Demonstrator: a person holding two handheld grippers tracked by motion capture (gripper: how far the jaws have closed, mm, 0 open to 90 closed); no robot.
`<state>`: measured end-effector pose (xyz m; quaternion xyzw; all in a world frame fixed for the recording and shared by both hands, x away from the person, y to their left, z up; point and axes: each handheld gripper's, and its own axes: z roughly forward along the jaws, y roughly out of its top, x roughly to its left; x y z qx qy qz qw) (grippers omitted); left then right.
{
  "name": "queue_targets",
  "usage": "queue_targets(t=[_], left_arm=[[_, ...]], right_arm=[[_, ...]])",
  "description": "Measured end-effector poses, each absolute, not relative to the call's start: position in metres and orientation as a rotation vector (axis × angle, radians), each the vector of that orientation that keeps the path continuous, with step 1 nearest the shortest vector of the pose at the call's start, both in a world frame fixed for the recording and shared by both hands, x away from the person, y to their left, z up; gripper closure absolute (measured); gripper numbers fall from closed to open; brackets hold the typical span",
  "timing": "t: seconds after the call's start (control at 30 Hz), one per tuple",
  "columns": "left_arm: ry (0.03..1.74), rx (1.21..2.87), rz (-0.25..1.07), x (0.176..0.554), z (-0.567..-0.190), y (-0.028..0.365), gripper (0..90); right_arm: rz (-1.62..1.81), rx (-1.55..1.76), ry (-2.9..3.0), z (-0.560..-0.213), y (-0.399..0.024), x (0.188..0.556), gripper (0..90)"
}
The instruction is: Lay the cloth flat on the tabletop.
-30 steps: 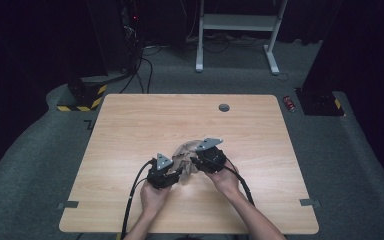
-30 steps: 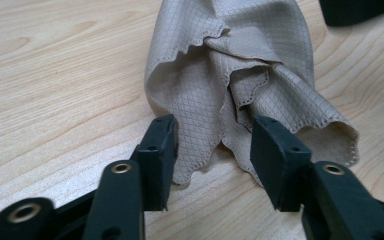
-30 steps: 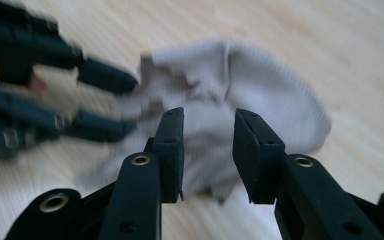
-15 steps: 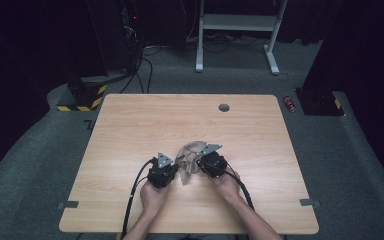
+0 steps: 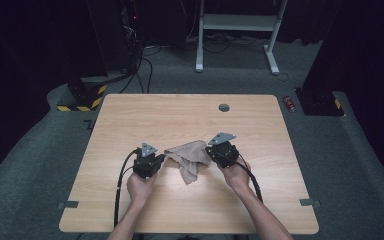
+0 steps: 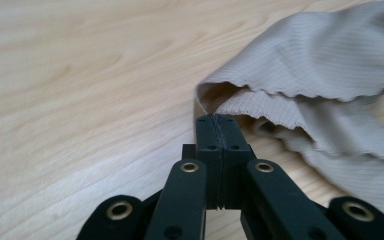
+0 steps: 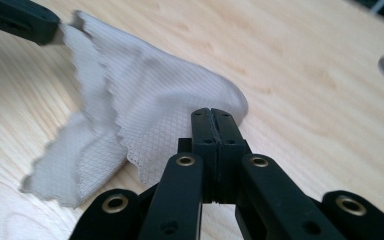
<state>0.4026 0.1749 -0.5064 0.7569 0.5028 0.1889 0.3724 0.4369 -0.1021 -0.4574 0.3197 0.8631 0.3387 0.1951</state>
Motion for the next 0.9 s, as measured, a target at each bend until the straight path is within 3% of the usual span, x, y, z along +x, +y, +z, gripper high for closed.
queue_targets(t=[0.07, 0.1, 0.27, 0.37, 0.53, 0.67, 0.83, 0.87, 0.9], left_arm=[[1.283, 1.945, 0.468, 0.399, -0.51, 0.172, 73.0], [1.274, 1.937, 0.462, 0.396, -0.511, 0.17, 73.0], [1.203, 1.927, 0.422, 0.379, -0.503, 0.154, 55.7], [1.155, 1.954, 0.406, 0.373, -0.499, 0.139, 51.4], [1.103, 2.044, 0.357, 0.374, -0.509, 0.11, 49.4], [1.109, 2.068, 0.387, 0.376, -0.515, 0.1, 50.5], [1.089, 2.111, 0.461, 0.378, -0.518, 0.093, 62.3], [1.088, 2.113, 0.469, 0.378, -0.518, 0.093, 70.4], [1.086, 2.117, 0.476, 0.378, -0.518, 0.094, 70.4]], right_arm=[[0.928, 0.903, 2.454, -0.468, -0.1, 0.438, 87.6], [0.928, 0.903, 2.454, -0.468, -0.1, 0.438, 87.6], [0.983, 0.864, 2.474, -0.467, -0.096, 0.427, 72.4], [0.985, 0.821, 2.492, -0.469, -0.093, 0.421, 67.0], [0.93, 0.833, 2.557, -0.491, -0.089, 0.42, 61.3], [0.902, 0.838, 2.584, -0.5, -0.088, 0.422, 63.0], [0.856, 0.843, 2.599, -0.507, -0.087, 0.424, 84.6], [0.85, 0.85, 2.601, -0.507, -0.088, 0.425, 89.5], [0.85, 0.85, 2.601, -0.507, -0.088, 0.425, 89.5]])
